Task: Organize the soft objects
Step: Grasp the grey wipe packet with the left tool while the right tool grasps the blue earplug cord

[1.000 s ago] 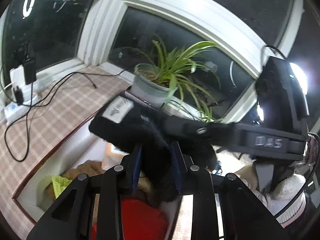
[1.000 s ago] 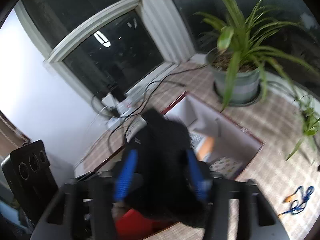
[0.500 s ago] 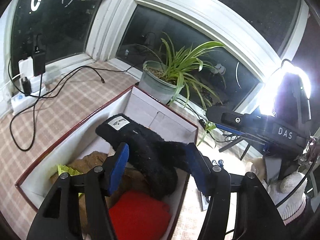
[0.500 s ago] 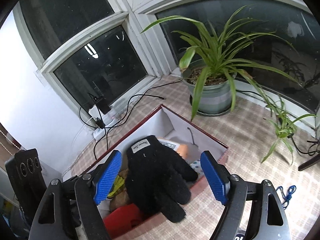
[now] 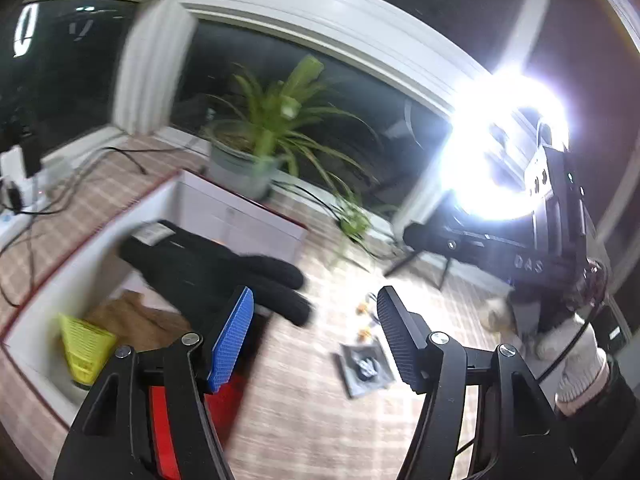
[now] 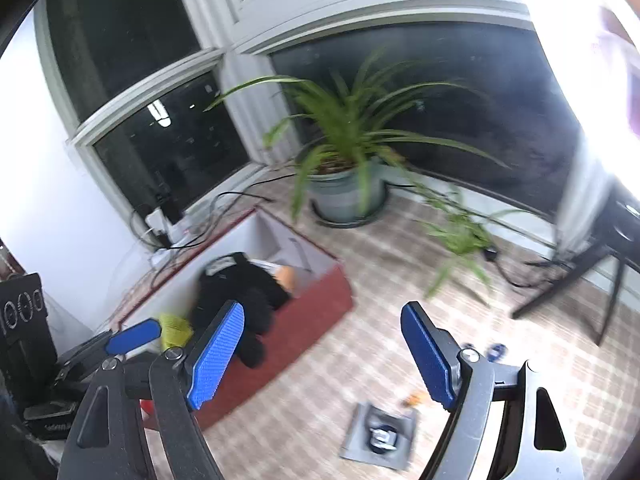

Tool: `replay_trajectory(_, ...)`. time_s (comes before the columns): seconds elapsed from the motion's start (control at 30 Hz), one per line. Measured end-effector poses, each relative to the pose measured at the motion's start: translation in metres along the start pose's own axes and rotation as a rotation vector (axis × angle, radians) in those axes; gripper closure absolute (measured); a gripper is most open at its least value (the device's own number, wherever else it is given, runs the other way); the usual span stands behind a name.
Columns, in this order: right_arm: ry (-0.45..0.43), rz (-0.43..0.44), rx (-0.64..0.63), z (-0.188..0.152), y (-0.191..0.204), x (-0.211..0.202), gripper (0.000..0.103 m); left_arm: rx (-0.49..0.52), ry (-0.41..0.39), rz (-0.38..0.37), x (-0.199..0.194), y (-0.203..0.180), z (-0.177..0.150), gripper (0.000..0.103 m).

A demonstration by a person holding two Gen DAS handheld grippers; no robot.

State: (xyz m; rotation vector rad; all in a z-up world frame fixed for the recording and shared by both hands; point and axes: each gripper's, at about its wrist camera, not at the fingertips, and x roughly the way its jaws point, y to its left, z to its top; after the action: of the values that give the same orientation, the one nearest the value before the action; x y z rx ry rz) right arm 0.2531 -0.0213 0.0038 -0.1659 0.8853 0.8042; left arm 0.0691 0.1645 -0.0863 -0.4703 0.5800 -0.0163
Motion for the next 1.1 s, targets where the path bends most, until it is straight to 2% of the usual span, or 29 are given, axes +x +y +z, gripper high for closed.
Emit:
replay_trajectory(0.2,-0.018,-0.074,0.056,-0.029,-0.044,-0.02,0.025,0.078,0.087,-0.074,0.023,-0.042,-0.024,0.039)
replay_trajectory(0.37,0.023,-0.116,0.115,-0.055,-0.078,-0.021,0.025,0.101,0.162,-0.117,0.042,-0.059,-0.042,0.039)
replay_trajectory(0.57,0.081,-0.153,0.176,-0.078,-0.108,-0.016,0.025,0.106,0.247,-0.133,0.064,-0.068,-0.06,0.037)
replay_trajectory(0.7,0.1,-0.143,0.239,-0.088,-0.122,-0.013,0.025,0.11,0.274,-0.128,0.075,-0.074,-0.069,0.036)
replay_trajectory(0.93,0.078,-0.127,0.343,-0.1,-0.146,-0.022,0.026,0.108,0.319,-0.108,0.113,-0.079,-0.075,0.036)
replay_trajectory(1.1,0.076,-0.151,0.349,-0.098,-0.157,-0.018,0.026,0.117,0.337,-0.081,0.132,-0.083,-0.084,0.036)
